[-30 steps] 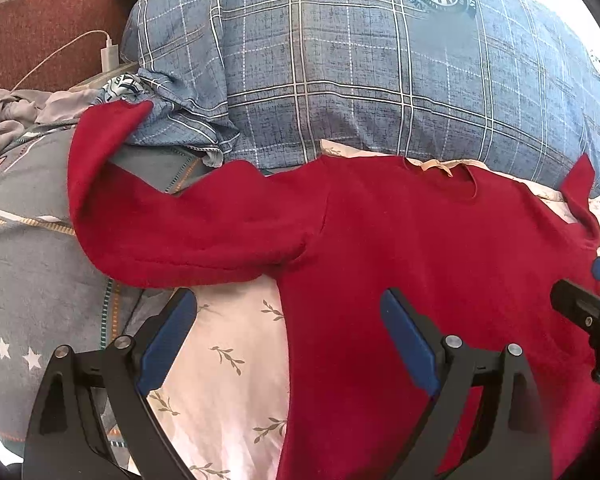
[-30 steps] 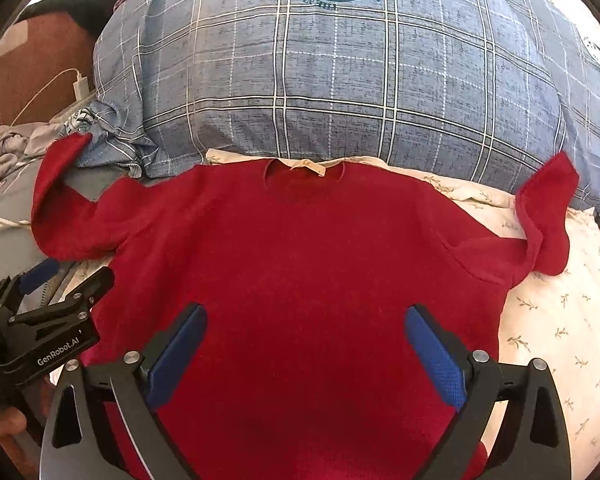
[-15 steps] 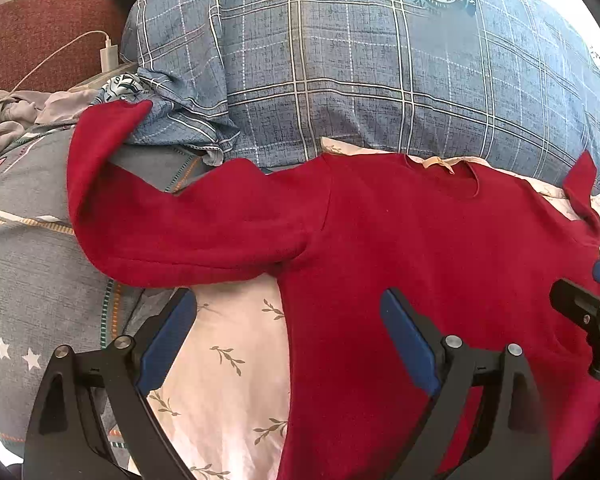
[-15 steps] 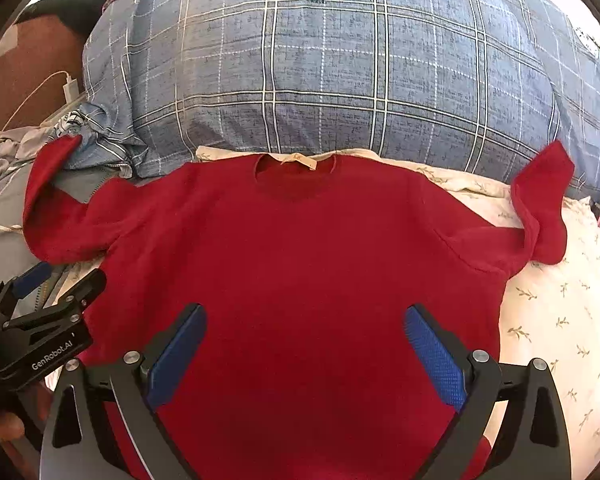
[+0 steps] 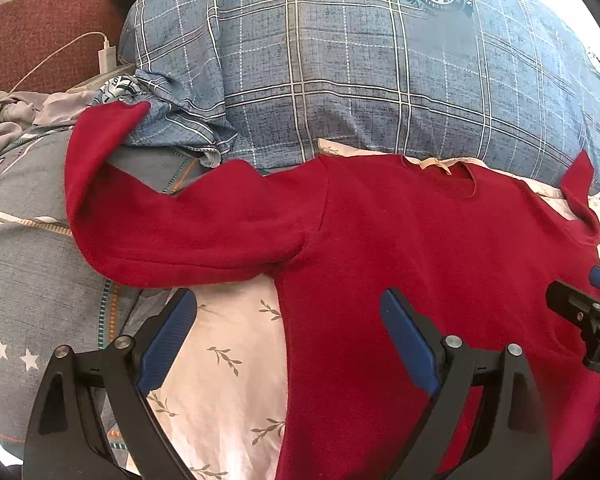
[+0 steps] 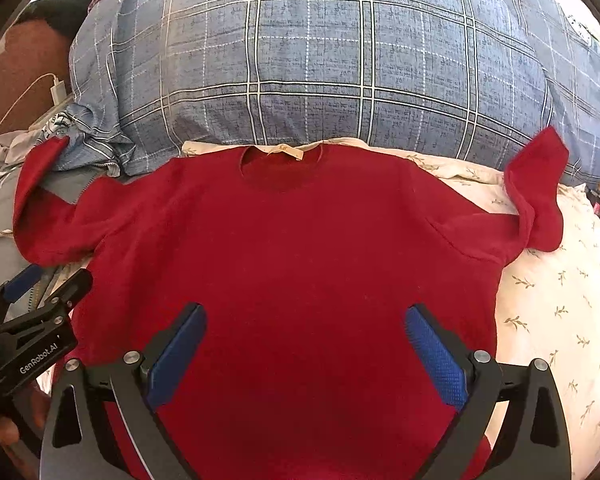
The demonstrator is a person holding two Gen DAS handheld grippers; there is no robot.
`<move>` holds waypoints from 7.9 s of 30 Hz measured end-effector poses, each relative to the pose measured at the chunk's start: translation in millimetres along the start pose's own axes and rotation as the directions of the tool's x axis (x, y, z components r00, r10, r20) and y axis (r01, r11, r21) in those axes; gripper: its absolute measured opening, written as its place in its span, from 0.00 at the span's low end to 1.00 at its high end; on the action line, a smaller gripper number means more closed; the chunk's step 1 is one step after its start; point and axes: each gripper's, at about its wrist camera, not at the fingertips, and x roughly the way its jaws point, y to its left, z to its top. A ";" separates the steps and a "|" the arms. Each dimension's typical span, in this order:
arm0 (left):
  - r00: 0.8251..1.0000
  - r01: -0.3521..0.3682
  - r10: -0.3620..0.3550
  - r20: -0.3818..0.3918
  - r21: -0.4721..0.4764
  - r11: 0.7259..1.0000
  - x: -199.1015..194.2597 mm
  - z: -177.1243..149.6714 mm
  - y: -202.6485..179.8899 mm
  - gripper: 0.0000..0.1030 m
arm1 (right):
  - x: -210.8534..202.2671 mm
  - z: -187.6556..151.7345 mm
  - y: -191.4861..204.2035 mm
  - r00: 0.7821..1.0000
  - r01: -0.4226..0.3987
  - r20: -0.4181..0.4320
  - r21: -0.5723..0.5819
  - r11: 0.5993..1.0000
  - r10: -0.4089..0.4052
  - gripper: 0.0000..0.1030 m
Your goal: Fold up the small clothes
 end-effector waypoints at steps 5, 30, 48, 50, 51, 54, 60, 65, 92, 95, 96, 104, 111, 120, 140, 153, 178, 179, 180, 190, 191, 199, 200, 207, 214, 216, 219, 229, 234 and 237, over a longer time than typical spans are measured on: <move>1.000 0.000 0.000 -0.001 -0.006 1.000 0.1 -0.4 0.2 0.91 | 1.3 -1.1 0.8 1.000 0.003 0.004 -0.006 1.000 -0.003 0.97; 1.000 -0.002 0.002 -0.008 -0.021 1.000 2.7 -0.7 6.0 0.91 | 13.2 -4.0 3.2 1.000 -0.017 0.002 0.022 1.000 0.017 0.97; 1.000 -0.004 0.004 -0.013 -0.028 1.000 4.3 -0.9 8.2 0.91 | 19.5 -3.6 3.6 1.000 -0.024 -0.018 0.016 1.000 0.024 0.97; 1.000 -0.005 0.004 -0.013 -0.030 1.000 3.9 -1.1 9.3 0.91 | 19.8 -3.7 3.9 1.000 -0.023 -0.018 0.014 1.000 0.023 0.97; 1.000 -0.006 0.005 -0.013 -0.032 0.999 4.2 -0.5 10.1 0.91 | 19.9 -3.8 4.0 1.000 -0.023 -0.019 0.014 1.000 0.023 0.97; 1.000 -0.008 0.007 -0.015 -0.034 0.999 4.8 0.1 11.1 0.91 | 20.2 -4.6 3.2 0.999 -0.024 -0.021 0.016 1.000 0.024 0.97; 0.999 -0.049 0.050 0.018 -0.030 0.998 -6.2 5.6 17.2 0.91 | 21.5 -5.2 0.8 0.999 -0.029 -0.030 0.021 0.999 0.030 0.97; 0.988 -0.141 0.145 0.051 -0.075 0.987 -20.0 23.6 40.6 0.91 | 19.8 -3.3 0.3 0.999 -0.043 -0.028 0.018 0.999 0.044 0.97; 0.998 0.017 -0.029 -0.054 -0.206 0.978 38.5 112.9 122.9 0.16 | 24.5 3.7 -27.7 0.996 -0.080 -0.030 0.092 0.993 0.083 0.97; 0.985 0.166 -0.170 -0.008 -0.175 0.970 14.9 127.1 79.9 0.16 | 16.8 5.5 -40.0 0.997 -0.071 -0.008 0.114 0.991 0.073 0.97; 0.979 0.200 -0.202 0.004 -0.164 0.966 10.0 130.4 67.9 0.16 | 14.7 5.8 -43.6 0.998 -0.066 -0.001 0.121 0.990 0.067 0.97; 0.898 0.431 -0.435 -0.067 -0.065 0.900 17.4 119.1 -75.0 0.16 | 2.7 6.5 -81.0 1.000 -0.013 0.020 0.185 0.983 0.009 0.97; 0.867 0.454 -0.458 -0.198 -0.067 0.888 42.9 75.1 -112.7 0.65 | 1.9 1.3 -103.3 1.000 0.030 -0.002 0.207 0.978 -0.030 0.98; 0.988 0.157 -0.157 -0.010 0.041 0.987 -22.4 65.1 -15.2 0.81 | 2.5 21.5 -110.2 0.999 0.020 0.041 0.185 0.982 -0.028 0.98; 0.991 0.053 -0.058 -0.120 -0.042 0.998 45.9 28.9 31.7 0.81 | 109.6 90.4 -70.6 0.996 -0.053 -0.078 0.000 0.999 0.053 0.02; 0.990 0.056 -0.060 -0.125 -0.040 0.998 49.5 25.3 28.7 0.81 | 56.8 88.8 -101.6 0.997 -0.073 -0.015 0.080 0.994 0.074 0.11; 0.994 0.032 -0.038 -0.100 -0.056 0.998 35.9 24.4 36.8 0.81 | 27.7 66.1 -93.0 0.999 0.026 -0.029 0.036 0.999 -0.025 0.39; 0.994 0.031 -0.038 -0.099 -0.063 0.998 35.2 25.1 38.3 0.81 | 21.3 71.2 -82.0 1.000 -0.017 0.009 0.024 1.000 0.017 0.45; 0.994 0.025 -0.032 -0.100 -0.063 0.998 34.7 25.8 38.6 0.81 | 18.8 74.7 -70.1 0.998 -0.059 0.029 0.002 0.998 0.059 0.56; 0.987 -0.037 0.032 -0.156 -0.026 0.999 51.8 25.4 40.0 0.81 | 94.6 85.6 96.4 0.964 -0.265 -0.092 -0.326 0.907 0.248 0.54; 0.987 -0.044 0.040 -0.156 -0.026 0.999 52.7 26.6 42.0 0.82 | 110.8 85.7 110.8 0.971 -0.238 -0.103 -0.353 0.905 0.215 0.54; 0.986 -0.081 0.062 -0.154 -0.118 0.990 44.2 34.5 77.0 0.81 | 89.3 97.2 111.8 0.948 -0.318 -0.105 -0.232 0.919 0.302 0.57; 0.986 -0.095 0.076 -0.146 -0.125 0.988 41.1 36.9 82.1 0.81 | 80.9 96.8 112.7 0.937 -0.347 -0.113 -0.218 0.912 0.330 0.57; 0.986 -0.162 0.144 -0.087 -0.243 0.956 19.8 41.4 124.6 0.81 | 45.7 40.8 166.6 0.922 -0.387 -0.166 -0.406 0.828 0.350 0.57; 0.989 -0.138 0.118 -0.088 -0.270 0.953 18.3 42.0 132.7 0.81 | 70.3 30.3 185.8 0.962 -0.273 -0.114 -0.481 0.833 0.250 0.27; 0.990 -0.139 0.122 -0.077 -0.283 0.949 15.7 43.9 135.8 0.81 | 65.0 41.4 189.8 0.945 -0.325 -0.118 -0.448 0.833 0.305 0.20; 0.989 -0.145 0.130 -0.071 -0.308 0.940 14.4 45.0 140.8 0.81 | 65.3 46.5 199.0 0.923 -0.383 -0.143 -0.396 0.834 0.356 0.20; 0.997 -0.065 0.055 -0.050 -0.244 0.968 20.8 42.3 110.9 0.81 | 43.8 48.6 147.9 0.850 -0.525 -0.176 -0.208 0.825 0.497 0.50; 0.997 0.072 -0.076 -0.027 -0.134 0.988 17.3 41.4 68.7 0.81 | 12.4 44.3 49.7 0.957 -0.288 -0.020 -0.178 0.941 0.289 0.54; 0.989 0.134 -0.140 -0.056 -0.087 0.987 22.0 39.0 43.6 0.81 | 19.0 37.4 -2.4 0.991 -0.129 -0.034 -0.131 0.983 0.126 0.53</move>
